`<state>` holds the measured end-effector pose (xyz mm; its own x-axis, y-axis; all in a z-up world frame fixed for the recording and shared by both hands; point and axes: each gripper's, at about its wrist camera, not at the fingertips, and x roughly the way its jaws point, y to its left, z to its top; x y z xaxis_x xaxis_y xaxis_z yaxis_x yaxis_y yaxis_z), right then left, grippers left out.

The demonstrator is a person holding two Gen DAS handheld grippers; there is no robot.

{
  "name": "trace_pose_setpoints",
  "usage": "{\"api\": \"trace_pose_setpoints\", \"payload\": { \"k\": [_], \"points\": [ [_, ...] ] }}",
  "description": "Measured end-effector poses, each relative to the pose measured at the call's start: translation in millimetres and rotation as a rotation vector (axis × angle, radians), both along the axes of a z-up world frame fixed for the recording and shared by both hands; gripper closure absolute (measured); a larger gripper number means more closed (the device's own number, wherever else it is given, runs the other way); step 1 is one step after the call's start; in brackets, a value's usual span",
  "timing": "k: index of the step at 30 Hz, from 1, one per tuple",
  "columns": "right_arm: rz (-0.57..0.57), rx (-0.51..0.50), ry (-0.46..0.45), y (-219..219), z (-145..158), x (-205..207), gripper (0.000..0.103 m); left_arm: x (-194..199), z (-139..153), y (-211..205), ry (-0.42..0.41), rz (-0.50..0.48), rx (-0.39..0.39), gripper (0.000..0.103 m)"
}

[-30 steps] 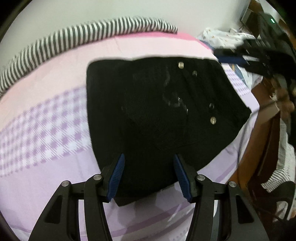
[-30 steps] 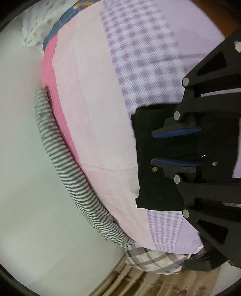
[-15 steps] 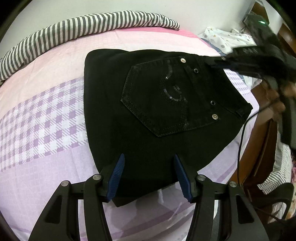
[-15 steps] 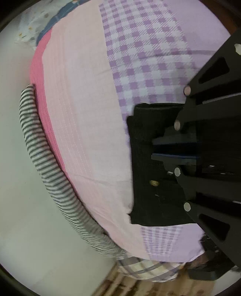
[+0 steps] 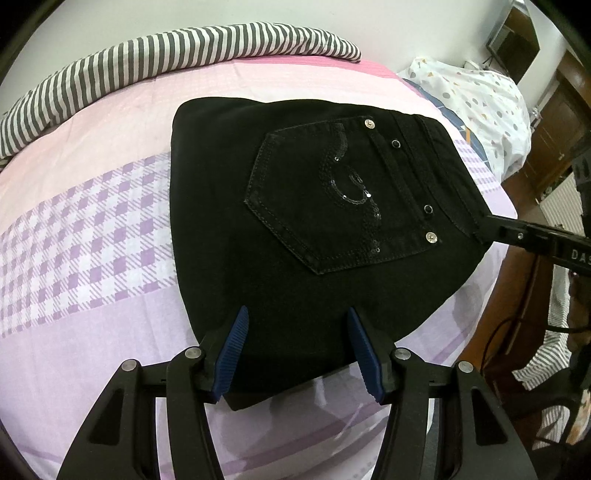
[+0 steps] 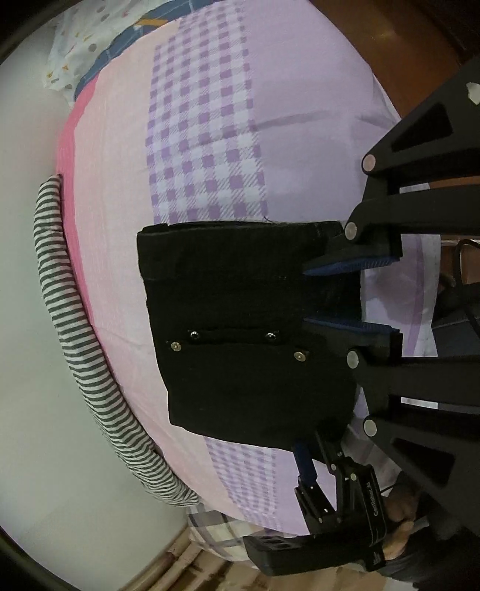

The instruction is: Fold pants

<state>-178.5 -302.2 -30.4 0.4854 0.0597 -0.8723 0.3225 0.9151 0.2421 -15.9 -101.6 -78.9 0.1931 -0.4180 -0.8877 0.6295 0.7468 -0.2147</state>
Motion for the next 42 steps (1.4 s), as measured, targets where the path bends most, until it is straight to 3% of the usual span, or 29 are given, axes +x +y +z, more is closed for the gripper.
{"api": "trace_pose_setpoints", "payload": {
  "k": [6, 9, 11, 12, 15, 21, 26, 33, 42],
  "points": [
    [-0.001, 0.028, 0.004, -4.3, -6.7, -1.2, 0.082, 7.7, 4.0, 13.9, 0.042, 0.037, -0.052, 0.046],
    [-0.011, 0.098, -0.017, -13.4, -6.2, -3.8, 0.08, 17.3, 8.5, 29.1, 0.076, 0.081, -0.105, 0.046],
    [-0.017, 0.178, -0.05, -23.4, -2.5, -5.5, 0.073, 25.3, 11.2, 41.7, 0.09, 0.115, -0.137, 0.044],
    [-0.025, 0.205, -0.07, -28.4, 0.2, -6.7, 0.065, 28.3, 11.6, 46.0, 0.096, 0.127, -0.148, 0.044],
    [-0.059, 0.23, -0.13, -45.9, 10.0, -10.2, 0.049, 42.6, 8.8, 62.5, 0.139, 0.18, -0.18, 0.042],
    [-0.07, 0.351, -0.107, -81.6, -10.0, 1.2, 0.043, 68.5, -9.6, 74.8, 0.271, 0.239, -0.232, 0.042],
    [-0.072, 0.468, -0.075, -95.5, -34.7, 9.9, 0.043, 76.5, -21.1, 69.4, 0.317, 0.256, -0.227, 0.042],
    [-0.019, 0.468, -0.045, -91.9, -51.5, 23.9, 0.043, 84.9, -22.7, 65.1, 0.314, 0.257, -0.243, 0.041],
    [0.078, 0.52, -0.083, -82.5, -66.8, 49.1, 0.042, 79.1, -19.9, 38.5, 0.19, 0.172, -0.203, 0.03]
  ]
}}
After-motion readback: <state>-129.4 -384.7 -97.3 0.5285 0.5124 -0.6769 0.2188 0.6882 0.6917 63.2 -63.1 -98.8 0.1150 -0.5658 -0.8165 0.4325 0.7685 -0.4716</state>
